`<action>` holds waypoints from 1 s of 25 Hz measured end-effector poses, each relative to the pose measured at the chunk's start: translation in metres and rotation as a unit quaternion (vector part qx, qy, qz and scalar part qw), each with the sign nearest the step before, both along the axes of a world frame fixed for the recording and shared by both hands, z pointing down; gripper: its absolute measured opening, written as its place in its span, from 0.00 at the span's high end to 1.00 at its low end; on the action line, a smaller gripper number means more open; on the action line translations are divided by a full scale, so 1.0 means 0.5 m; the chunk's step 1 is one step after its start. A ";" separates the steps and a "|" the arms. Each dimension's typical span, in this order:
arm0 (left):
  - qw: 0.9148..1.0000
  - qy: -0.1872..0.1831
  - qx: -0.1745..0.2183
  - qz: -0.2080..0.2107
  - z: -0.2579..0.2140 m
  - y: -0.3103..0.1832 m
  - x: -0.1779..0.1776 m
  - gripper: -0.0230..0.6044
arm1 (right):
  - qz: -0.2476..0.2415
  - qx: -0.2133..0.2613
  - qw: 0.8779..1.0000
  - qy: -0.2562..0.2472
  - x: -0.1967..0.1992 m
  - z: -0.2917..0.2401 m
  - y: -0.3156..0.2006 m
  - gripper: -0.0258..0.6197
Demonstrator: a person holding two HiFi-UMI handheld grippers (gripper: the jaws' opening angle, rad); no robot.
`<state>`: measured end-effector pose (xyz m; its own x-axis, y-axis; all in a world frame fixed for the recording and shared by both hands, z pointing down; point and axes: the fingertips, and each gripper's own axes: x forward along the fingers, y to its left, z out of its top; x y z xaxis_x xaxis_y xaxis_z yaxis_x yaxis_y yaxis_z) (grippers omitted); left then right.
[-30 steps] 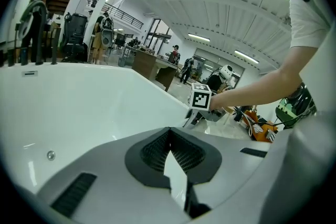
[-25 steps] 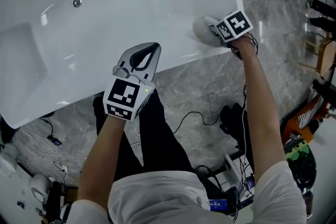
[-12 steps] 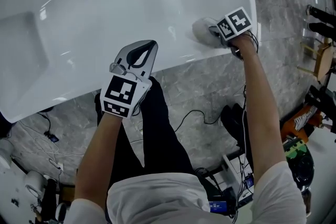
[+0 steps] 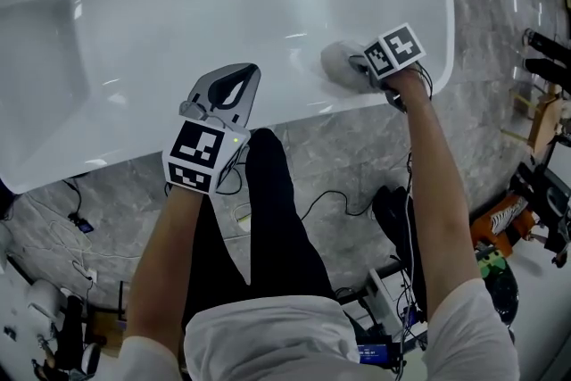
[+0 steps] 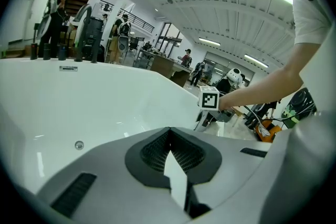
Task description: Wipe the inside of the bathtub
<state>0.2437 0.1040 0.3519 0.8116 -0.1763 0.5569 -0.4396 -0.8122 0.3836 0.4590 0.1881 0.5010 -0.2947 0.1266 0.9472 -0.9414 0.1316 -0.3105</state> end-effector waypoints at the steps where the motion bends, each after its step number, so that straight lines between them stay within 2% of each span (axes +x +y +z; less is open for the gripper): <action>1: 1.000 0.000 -0.001 -0.002 0.001 -0.003 -0.011 0.95 | -0.001 0.000 1.000 -0.001 -0.012 0.001 -0.003 0.82; 16: 0.998 -0.007 -0.011 -0.055 0.015 -0.043 -0.182 0.95 | -0.011 -0.002 1.000 -0.029 -0.195 0.000 -0.054 0.82; 25: 0.996 -0.013 -0.007 -0.088 0.030 -0.077 -0.288 0.95 | -0.027 0.002 0.998 -0.057 -0.339 0.003 -0.090 0.82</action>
